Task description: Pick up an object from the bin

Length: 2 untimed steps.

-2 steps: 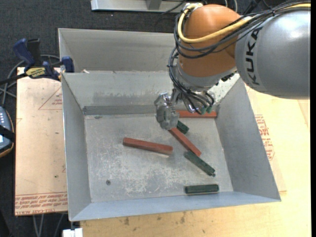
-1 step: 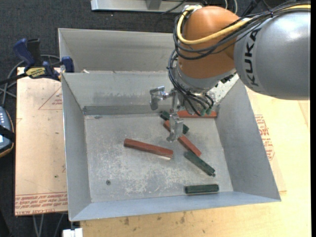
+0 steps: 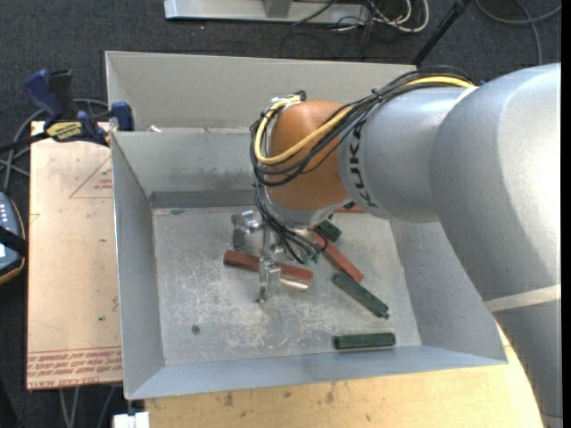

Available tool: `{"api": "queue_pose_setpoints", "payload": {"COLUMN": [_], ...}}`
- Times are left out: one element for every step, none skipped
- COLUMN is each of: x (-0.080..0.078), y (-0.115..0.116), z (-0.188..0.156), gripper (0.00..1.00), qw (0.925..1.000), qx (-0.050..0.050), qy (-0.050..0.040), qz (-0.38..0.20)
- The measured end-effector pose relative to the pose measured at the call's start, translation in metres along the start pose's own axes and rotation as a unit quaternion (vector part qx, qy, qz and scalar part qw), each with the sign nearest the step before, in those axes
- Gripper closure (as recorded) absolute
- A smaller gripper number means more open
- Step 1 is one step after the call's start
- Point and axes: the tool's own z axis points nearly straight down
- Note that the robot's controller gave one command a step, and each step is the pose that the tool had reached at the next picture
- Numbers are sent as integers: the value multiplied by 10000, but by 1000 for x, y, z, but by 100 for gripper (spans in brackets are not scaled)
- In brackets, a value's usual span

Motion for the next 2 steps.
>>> {"api": "queue_pose_setpoints", "payload": {"x": [-2,-10], "y": [-1,3], "z": [-5,-172], "gripper": [100,100], "qw": [10000,9994], "qx": [6,17], "qy": [-37,-93], "qz": [14,-333]}}
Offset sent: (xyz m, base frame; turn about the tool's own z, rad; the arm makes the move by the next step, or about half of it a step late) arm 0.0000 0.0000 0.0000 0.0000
